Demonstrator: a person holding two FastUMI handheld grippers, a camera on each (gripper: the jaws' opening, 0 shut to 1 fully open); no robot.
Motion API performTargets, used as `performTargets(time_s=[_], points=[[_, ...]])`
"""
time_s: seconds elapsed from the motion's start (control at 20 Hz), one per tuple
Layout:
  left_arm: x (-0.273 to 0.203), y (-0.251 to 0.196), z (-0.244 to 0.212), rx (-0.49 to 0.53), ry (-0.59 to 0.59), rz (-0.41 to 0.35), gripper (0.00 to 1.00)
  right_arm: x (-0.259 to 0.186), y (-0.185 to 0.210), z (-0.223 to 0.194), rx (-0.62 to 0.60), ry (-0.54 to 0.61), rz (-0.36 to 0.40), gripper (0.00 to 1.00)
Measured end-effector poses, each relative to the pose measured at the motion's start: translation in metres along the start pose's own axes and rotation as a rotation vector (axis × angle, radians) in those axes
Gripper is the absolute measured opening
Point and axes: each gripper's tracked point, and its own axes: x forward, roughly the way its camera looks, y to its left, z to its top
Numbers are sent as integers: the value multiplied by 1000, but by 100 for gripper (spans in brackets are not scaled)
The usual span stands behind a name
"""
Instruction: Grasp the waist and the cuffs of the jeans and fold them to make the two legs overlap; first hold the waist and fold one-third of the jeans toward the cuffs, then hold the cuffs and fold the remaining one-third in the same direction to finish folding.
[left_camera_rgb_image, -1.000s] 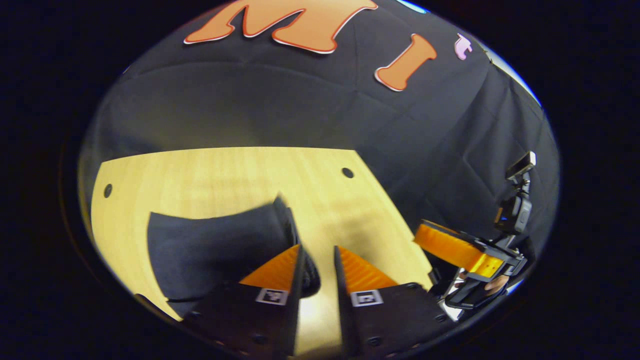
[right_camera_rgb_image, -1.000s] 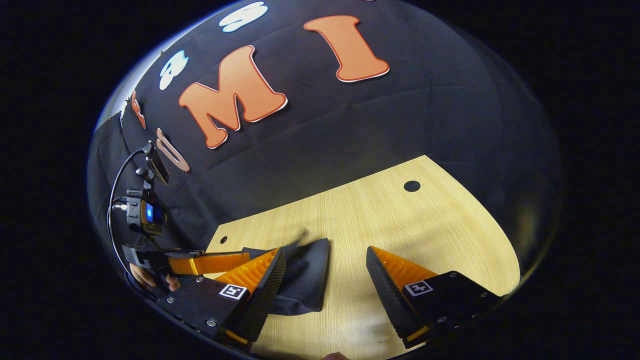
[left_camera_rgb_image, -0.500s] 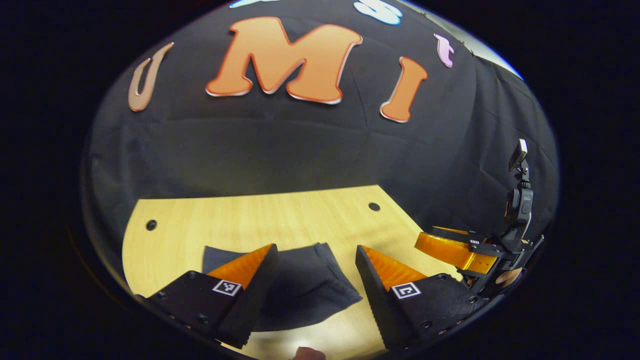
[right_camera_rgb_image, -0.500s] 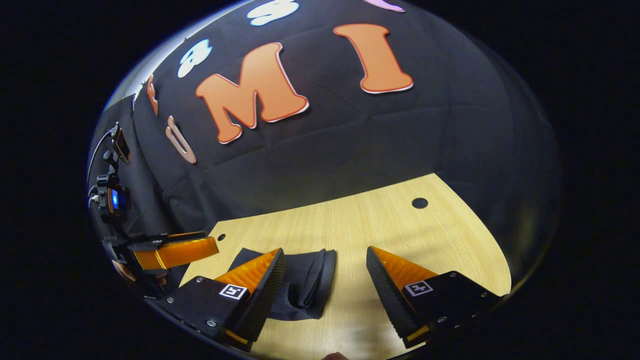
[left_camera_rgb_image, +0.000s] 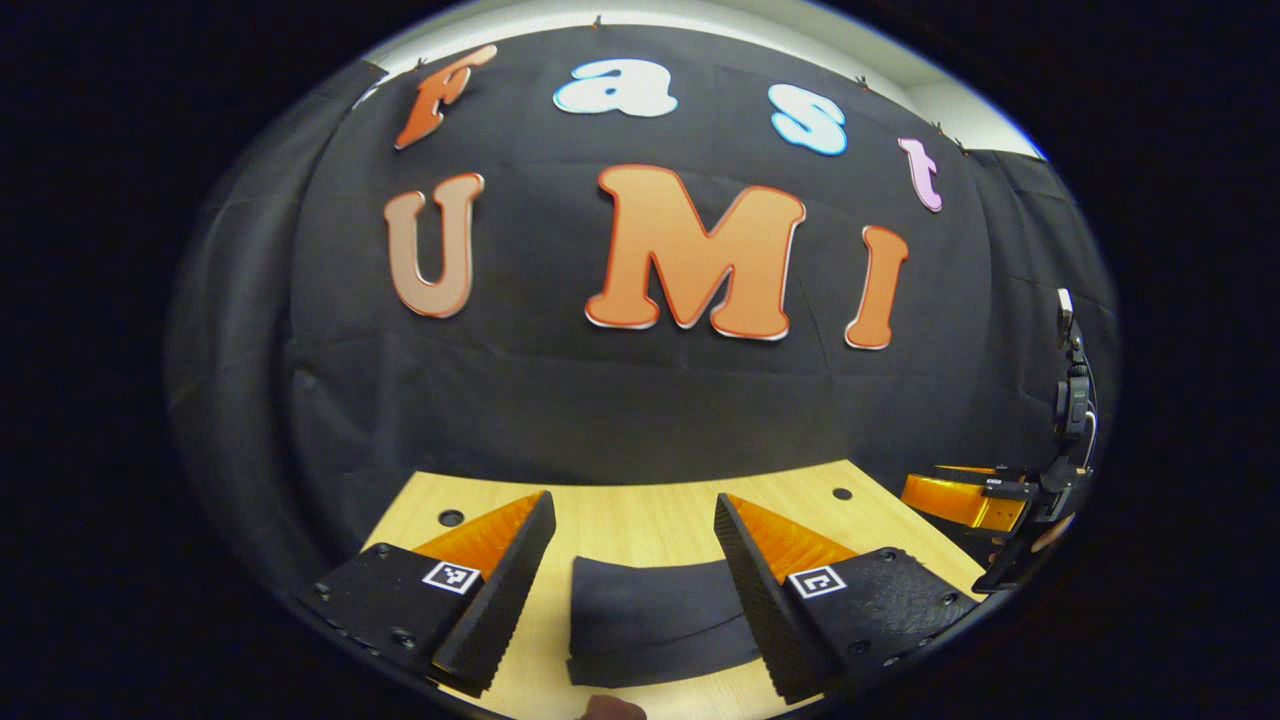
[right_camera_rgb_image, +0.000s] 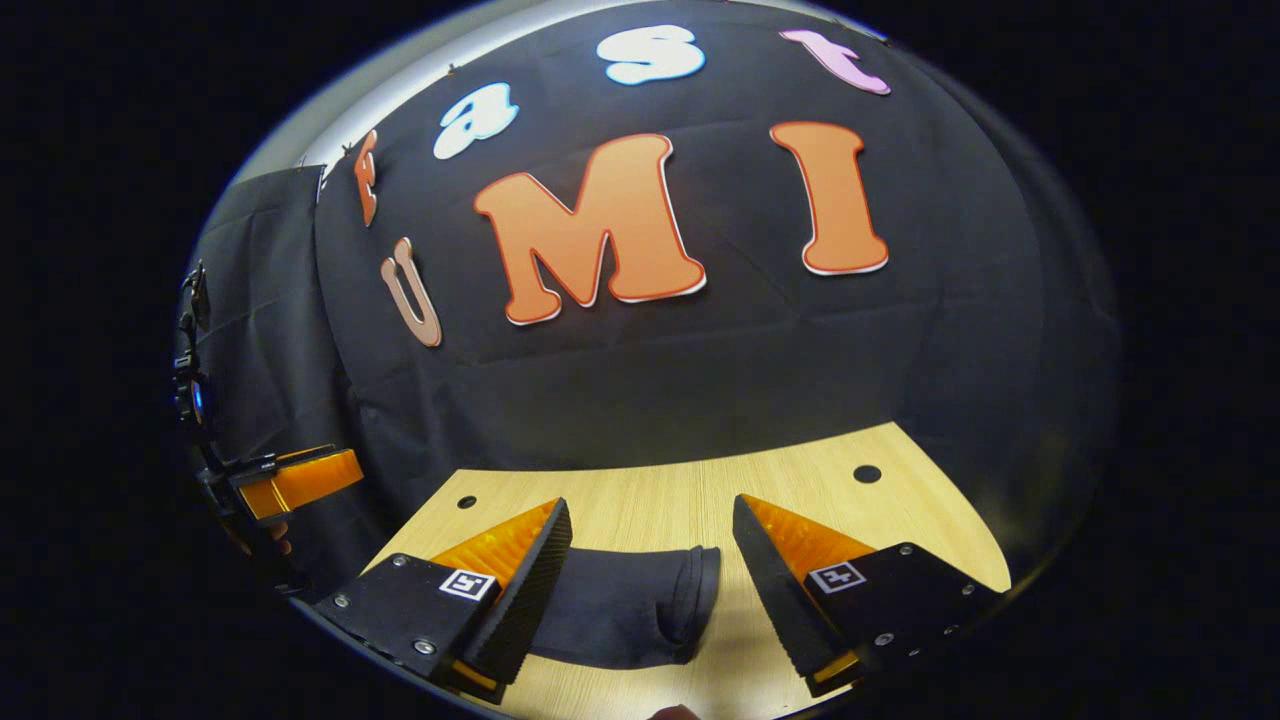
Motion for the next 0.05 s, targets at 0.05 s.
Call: performTargets(time_s=[0.05], points=[[-8, 8, 4, 1, -29, 12, 96, -3, 9, 6, -14, -27, 11, 98]])
